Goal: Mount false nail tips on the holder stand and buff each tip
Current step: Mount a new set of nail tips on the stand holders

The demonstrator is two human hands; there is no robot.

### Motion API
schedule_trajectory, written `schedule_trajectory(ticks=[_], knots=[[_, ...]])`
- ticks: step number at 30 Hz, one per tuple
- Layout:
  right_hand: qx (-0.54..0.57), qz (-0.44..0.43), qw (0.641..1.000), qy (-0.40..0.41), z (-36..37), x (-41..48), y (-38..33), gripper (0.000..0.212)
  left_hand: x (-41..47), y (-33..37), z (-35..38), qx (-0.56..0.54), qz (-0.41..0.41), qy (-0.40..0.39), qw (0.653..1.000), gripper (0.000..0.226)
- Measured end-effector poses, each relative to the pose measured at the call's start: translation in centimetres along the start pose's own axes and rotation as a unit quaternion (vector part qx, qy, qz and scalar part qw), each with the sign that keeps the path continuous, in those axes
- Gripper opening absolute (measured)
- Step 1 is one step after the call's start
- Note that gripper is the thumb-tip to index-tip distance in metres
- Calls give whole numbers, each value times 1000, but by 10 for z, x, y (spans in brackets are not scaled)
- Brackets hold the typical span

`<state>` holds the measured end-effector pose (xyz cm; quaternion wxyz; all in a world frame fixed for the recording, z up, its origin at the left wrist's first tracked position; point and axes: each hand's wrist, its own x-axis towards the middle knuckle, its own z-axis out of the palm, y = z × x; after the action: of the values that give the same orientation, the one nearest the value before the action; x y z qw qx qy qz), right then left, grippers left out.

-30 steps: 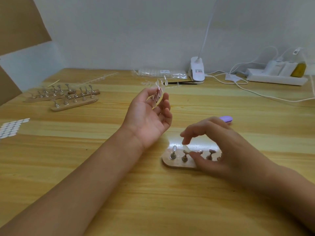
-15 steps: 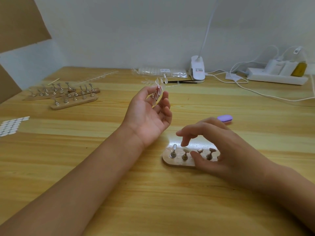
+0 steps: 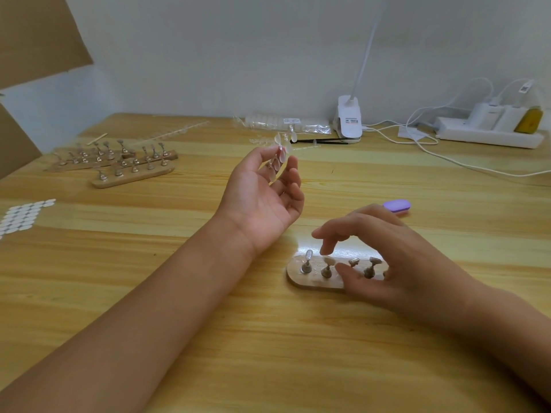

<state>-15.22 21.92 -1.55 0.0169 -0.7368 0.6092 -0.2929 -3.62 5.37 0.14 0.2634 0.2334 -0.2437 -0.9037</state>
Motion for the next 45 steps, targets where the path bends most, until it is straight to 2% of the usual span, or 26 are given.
schedule_trajectory(ticks=[5, 13, 17, 19, 21, 24, 26, 29, 32, 37, 41, 45], knots=[[-6, -34, 999, 11, 1, 0, 4, 11, 0, 0, 0, 1, 1, 3, 1000, 10], [42, -26, 997, 51, 7, -2, 8, 9, -1, -1, 1, 15, 11, 11, 1000, 9], [40, -25, 997, 55, 7, -4, 9, 5, 0, -6, 1, 97, 47, -2, 994, 6], [70, -10, 993, 93, 2, -6, 9, 15, 1, -11, 1, 185, 80, 3, 979, 5], [107, 10, 979, 171, -5, -6, 9, 19, 0, -16, 2, 276, 130, 2, 952, 4], [106, 46, 955, 273, -15, -3, 10, 19, -5, -21, 3, 403, 202, -39, 892, 3], [88, 82, 948, 295, -20, -1, 12, 23, -10, -26, 5, 454, 226, -77, 858, 4], [99, 136, 945, 280, -23, 2, 14, 24, -15, -33, 8, 490, 232, -114, 832, 11], [104, 146, 946, 269, -23, 4, 15, 22, -17, -37, 9, 508, 229, -125, 821, 9], [24, 108, 957, 268, -19, 0, 17, 19, -16, -37, 7, 521, 213, -117, 818, 7], [-61, 57, 963, 255, -18, -3, 20, 15, -15, -38, 7, 521, 194, -112, 823, 18], [-114, 20, 964, 240, -16, -4, 22, 16, -14, -37, 8, 522, 184, -113, 825, 8]])
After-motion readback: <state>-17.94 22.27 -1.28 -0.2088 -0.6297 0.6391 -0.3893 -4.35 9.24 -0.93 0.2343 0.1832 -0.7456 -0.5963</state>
